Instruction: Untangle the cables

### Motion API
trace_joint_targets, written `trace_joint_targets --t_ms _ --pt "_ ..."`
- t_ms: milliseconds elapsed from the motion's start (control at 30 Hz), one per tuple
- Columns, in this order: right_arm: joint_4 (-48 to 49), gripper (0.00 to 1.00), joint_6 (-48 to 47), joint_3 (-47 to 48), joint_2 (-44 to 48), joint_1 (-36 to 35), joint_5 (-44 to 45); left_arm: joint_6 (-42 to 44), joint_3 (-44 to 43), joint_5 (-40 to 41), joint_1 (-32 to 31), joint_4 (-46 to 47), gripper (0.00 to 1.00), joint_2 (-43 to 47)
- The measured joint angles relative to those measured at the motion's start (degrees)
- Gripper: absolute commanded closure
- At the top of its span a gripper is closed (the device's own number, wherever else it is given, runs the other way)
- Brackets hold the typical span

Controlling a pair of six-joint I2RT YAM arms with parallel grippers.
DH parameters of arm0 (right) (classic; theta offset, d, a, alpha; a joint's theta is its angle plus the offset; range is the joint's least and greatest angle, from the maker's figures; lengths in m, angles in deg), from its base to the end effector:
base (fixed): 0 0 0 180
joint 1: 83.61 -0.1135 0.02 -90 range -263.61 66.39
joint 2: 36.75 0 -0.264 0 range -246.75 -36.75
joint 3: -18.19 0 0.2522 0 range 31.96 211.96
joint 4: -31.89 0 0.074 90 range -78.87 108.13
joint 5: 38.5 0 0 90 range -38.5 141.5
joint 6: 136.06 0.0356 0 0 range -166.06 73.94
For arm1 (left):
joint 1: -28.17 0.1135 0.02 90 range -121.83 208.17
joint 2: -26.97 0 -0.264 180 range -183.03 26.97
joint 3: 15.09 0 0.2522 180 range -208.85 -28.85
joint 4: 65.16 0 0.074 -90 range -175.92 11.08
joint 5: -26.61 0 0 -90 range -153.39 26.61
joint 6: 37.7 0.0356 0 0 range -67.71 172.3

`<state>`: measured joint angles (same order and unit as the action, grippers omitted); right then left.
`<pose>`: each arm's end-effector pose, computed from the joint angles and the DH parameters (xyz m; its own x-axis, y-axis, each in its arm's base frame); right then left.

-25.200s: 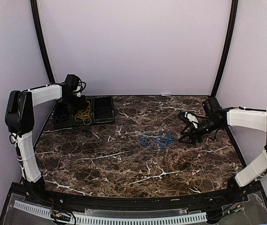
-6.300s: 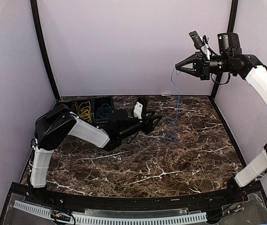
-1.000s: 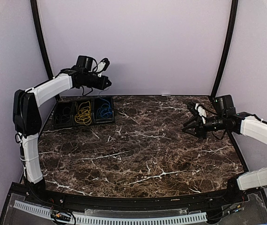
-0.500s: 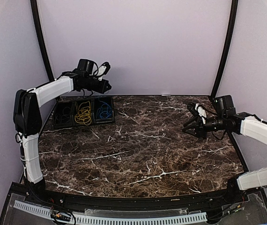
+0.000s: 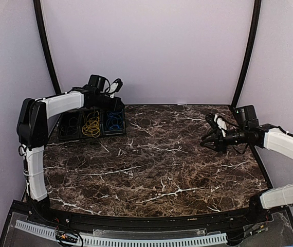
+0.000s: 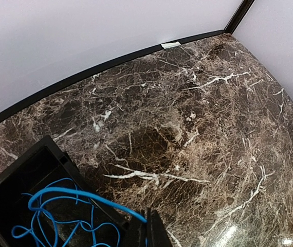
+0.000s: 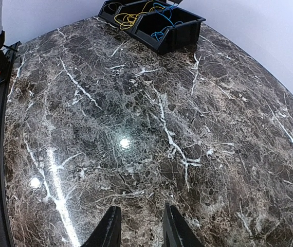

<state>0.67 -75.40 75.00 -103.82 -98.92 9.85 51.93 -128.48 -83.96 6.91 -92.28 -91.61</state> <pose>0.2259 0.0864 0.2451 -0.2249 -0.4412 -0.8688 -0.9036 0.4280 0.0166 0.4504 -0.1887 0.2651 -0.5021 0.1889 -0.8439 0.6130 0.7661 -0.1933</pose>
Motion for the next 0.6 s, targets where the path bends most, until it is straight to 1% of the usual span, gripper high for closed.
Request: trace_joint_targets --t_ms 100,233,400,600 --pt "0.0 0.7 -0.17 -0.02 0.13 0.07 0.11 -1.33 0.46 -1.09 0.0 0.87 1.0 -1.14" --pt "0.0 0.7 -0.2 -0.02 0.24 0.11 0.2 -2.34 0.48 -0.66 0.09 1.33 1.0 -2.56" --pt "0.0 0.7 -0.39 -0.02 0.24 0.11 0.35 -3.13 0.48 2.95 0.83 1.29 1.0 -3.28" --pt "-0.02 0.7 -0.52 -0.02 0.22 0.11 0.37 -4.68 0.07 9.46 2.75 0.76 1.0 -5.84"
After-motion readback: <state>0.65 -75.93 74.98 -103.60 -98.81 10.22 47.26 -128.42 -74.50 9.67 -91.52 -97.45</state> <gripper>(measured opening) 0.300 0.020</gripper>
